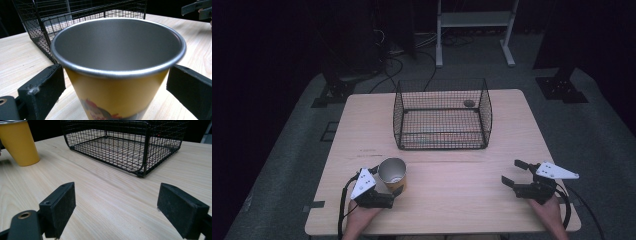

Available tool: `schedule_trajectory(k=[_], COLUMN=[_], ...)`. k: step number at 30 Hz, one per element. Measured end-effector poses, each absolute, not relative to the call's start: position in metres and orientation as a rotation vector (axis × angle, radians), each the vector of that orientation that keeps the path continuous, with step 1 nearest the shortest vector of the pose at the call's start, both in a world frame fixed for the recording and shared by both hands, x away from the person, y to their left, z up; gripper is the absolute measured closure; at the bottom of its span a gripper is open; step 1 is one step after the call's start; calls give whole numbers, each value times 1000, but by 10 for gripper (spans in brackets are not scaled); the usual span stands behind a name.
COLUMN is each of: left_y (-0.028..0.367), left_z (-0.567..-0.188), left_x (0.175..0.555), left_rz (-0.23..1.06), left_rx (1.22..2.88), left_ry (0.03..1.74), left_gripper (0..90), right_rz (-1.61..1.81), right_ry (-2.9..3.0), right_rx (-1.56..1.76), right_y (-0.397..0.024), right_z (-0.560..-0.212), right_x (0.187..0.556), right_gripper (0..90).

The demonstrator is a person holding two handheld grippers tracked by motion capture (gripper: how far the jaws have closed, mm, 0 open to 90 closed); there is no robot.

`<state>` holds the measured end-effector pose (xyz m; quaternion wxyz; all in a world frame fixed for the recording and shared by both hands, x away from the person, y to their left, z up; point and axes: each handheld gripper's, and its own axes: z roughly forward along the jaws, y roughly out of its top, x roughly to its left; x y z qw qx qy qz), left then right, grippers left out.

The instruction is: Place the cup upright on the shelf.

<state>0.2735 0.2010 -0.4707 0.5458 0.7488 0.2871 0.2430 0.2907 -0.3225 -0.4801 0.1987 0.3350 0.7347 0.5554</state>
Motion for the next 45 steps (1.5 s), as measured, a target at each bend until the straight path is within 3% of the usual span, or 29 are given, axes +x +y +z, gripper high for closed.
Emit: schedule_trajectory(k=[6, 14, 45], left_y=[201, 198, 160], left_z=[-472, -467, -409], left_x=[280, 282, 307], left_rz=[591, 556, 489], left_rx=[1767, 1766, 1719], left_ry=[691, 654, 520], left_gripper=[14, 138, 146], right_rz=[1555, 1556, 1559], right_ry=[2057, 2057, 2057], right_rx=[933, 935, 942], right_y=[-322, -322, -323], right_z=[-480, -480, -480], right_x=[291, 291, 291], right_gripper=[141, 141, 141])
